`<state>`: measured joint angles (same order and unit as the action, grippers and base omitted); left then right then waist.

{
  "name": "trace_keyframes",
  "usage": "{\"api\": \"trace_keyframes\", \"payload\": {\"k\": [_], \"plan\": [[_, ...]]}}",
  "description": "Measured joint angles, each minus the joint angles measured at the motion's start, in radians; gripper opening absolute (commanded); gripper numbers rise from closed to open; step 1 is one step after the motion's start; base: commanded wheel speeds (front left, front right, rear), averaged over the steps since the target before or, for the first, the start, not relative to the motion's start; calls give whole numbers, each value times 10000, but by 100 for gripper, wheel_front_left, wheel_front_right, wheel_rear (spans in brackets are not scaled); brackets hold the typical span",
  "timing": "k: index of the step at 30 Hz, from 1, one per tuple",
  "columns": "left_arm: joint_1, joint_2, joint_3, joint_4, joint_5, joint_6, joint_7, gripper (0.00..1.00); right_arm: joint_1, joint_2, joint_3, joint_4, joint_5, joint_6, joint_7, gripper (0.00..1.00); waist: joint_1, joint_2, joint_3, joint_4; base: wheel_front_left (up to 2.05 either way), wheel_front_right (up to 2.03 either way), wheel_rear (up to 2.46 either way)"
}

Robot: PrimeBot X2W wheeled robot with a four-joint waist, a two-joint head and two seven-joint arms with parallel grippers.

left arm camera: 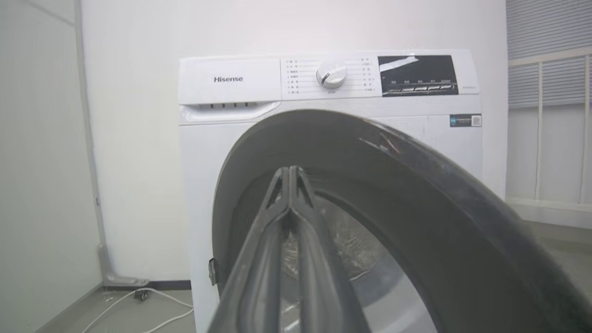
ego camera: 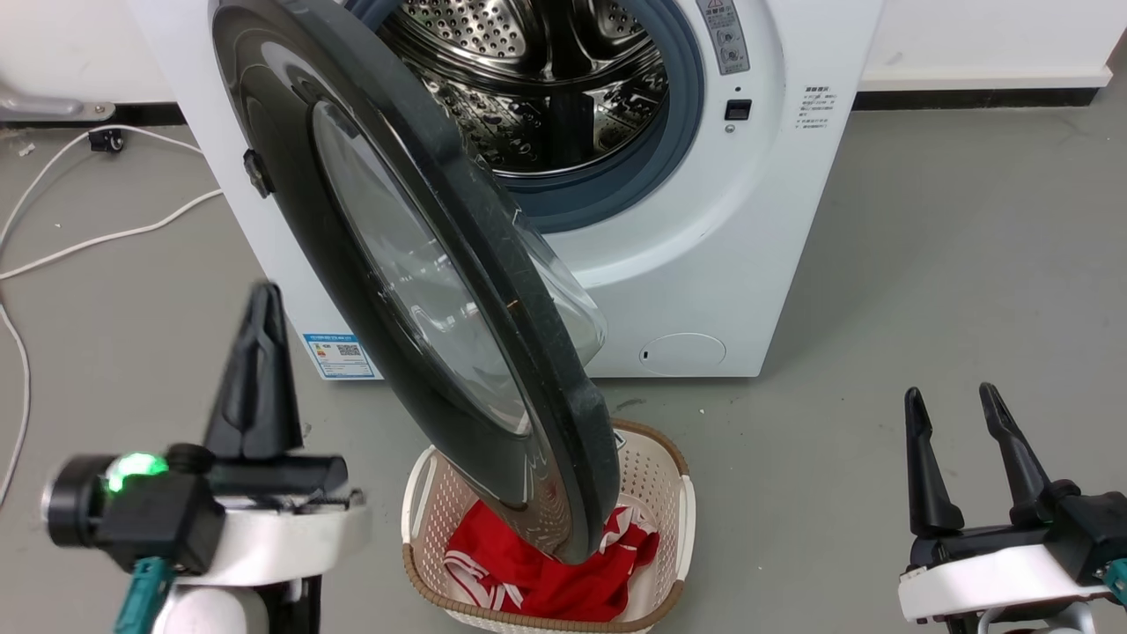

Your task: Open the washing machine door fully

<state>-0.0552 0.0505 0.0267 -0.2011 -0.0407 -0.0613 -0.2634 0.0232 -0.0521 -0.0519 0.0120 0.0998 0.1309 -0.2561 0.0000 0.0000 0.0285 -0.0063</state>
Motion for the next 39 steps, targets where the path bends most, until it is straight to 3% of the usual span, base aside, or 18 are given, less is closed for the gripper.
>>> {"api": "trace_keyframes", "payload": {"k": [8, 16, 25, 32, 39], "plan": [[-1068, 2, -648, -2654, 253, 82, -4, 0, -39, 2, -10, 21, 50, 2, -29, 100, 0, 0, 124, 26, 0, 0, 0], [-1893, 0, -3072, -3595, -127, -320, -10, 0, -226, 2, 10, 94, 71, 0, -33, 100, 0, 0, 162, -44, 0, 0, 0], [-1179, 226, -5981, -1641, -1482, -637, 217, 0, -210, 2, 4, 180, 171, 0, -44, 100, 0, 0, 73, -167, 0, 0, 0], [-2, 727, -6266, 127, -2447, -608, 1427, 0, -123, 4, 77, 261, 267, 2, -44, 100, 0, 0, 23, -195, 0, 0, 0], [-354, 585, -6278, 1287, -2424, -518, 1164, 0, -150, 4, 113, 274, 299, 0, -10, 100, 0, 0, 166, -208, 0, 0, 0]]}}
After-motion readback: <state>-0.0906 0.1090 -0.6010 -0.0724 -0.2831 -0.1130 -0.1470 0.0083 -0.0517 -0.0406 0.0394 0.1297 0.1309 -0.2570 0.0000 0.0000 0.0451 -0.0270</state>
